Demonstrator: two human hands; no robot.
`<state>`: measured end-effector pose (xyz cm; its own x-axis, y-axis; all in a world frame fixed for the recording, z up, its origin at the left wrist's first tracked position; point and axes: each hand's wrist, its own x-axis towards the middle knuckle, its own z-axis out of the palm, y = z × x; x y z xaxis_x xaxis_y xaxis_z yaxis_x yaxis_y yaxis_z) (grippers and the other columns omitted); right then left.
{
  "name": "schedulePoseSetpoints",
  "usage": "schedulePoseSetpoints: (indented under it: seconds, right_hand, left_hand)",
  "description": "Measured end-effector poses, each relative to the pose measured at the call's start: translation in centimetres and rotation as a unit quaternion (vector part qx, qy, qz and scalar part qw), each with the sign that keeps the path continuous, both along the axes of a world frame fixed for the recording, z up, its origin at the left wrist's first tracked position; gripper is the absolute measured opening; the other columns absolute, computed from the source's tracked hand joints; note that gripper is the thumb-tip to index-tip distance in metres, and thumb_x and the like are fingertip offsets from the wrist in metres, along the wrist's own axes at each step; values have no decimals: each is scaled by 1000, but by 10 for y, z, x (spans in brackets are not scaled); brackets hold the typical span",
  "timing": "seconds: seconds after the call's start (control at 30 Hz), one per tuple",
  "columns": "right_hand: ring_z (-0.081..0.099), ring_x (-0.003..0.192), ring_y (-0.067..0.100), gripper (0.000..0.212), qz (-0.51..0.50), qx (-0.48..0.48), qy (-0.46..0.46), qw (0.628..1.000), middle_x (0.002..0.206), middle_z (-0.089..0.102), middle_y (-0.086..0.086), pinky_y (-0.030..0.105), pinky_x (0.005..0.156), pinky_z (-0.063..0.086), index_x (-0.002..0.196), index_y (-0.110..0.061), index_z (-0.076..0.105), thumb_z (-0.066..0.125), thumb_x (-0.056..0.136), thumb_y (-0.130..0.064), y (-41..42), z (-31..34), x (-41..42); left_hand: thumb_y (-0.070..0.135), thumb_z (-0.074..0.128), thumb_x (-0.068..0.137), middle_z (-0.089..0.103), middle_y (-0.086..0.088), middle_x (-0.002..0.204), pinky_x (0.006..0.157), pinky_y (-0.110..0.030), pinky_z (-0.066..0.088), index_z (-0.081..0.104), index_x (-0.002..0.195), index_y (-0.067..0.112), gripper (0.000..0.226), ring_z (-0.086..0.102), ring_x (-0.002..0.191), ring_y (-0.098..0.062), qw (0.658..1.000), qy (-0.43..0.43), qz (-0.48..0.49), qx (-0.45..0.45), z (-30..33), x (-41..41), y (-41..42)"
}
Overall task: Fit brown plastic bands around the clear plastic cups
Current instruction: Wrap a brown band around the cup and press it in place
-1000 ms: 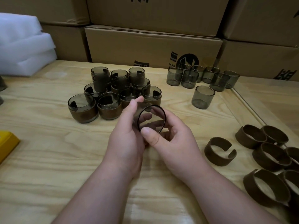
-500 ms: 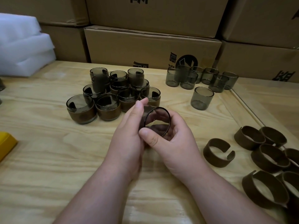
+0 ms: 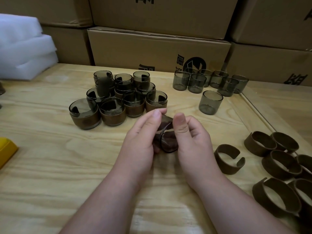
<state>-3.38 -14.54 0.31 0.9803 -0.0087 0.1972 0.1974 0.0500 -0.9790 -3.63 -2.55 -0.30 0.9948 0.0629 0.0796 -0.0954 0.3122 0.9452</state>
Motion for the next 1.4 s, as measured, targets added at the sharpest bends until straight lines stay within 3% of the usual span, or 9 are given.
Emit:
schedulePoseSetpoints:
  seconds: [0.1,0.27,0.33,0.5,0.63,0.73,1.03,1.17,1.4]
  right_hand:
    - [75,86,35,72,-7,0,5,1000,88,78,12,55,82,62,91,-14,74,58,77,-82,1,0,1]
    - [78,87,30,53,23,37,38,998,93,80,11,47,77,64,106,-18,78,56,89,-63,3,0,2]
    - [78,90,27,44,40,49,48,997,98,80,8,41,75,64,114,-17,77,53,100,-51,3,-1,2]
    - [75,88,19,28,61,57,45,996,108,78,3,26,67,58,130,-29,60,58,103,-22,3,0,3]
    - [76,96,14,48,62,59,31,996,114,76,3,19,69,56,131,-31,56,73,87,-32,4,-1,3]
    - [75,94,7,41,69,55,15,996,108,78,-4,16,69,54,125,-30,61,76,86,-33,3,-3,3]
    - [74,82,8,35,79,102,9,992,95,79,-2,19,62,55,115,-14,68,67,86,-32,1,-3,5]
    - [74,80,15,44,79,129,25,988,97,77,12,22,60,56,117,-2,64,66,87,-34,2,-2,6]
    - [77,86,31,73,41,139,48,988,101,76,23,32,62,59,111,-2,60,77,72,-61,1,-2,6]
  left_hand:
    - [66,62,82,77,-14,110,100,-71,48,75,112,32,47,72,107,-40,999,21,13,-31,0,1,1]
    - [58,56,91,76,-17,111,93,-73,48,71,115,25,43,73,94,-39,996,40,25,-72,0,1,1]
    - [55,55,96,76,-18,111,80,-57,59,66,124,16,49,75,89,-36,994,45,30,-99,2,1,0]
    - [59,48,93,73,-19,107,64,-35,47,70,122,11,60,73,77,-28,986,64,27,-153,8,1,2]
    - [61,54,87,68,-25,128,84,-49,47,60,135,6,73,72,97,-38,982,76,70,-157,11,1,3]
    - [61,58,85,68,-24,129,88,-50,47,56,138,6,76,67,116,-45,984,76,79,-141,11,0,2]
    - [37,79,81,76,-8,105,62,-33,59,50,122,18,54,75,88,-26,989,18,24,-144,10,-3,1]
    - [25,79,77,73,-16,119,75,-43,60,51,115,22,47,72,103,-32,993,6,13,-121,5,-1,1]
    - [23,81,69,75,-10,112,76,-46,61,60,113,21,48,75,94,-26,996,-18,14,-84,2,-2,-2]
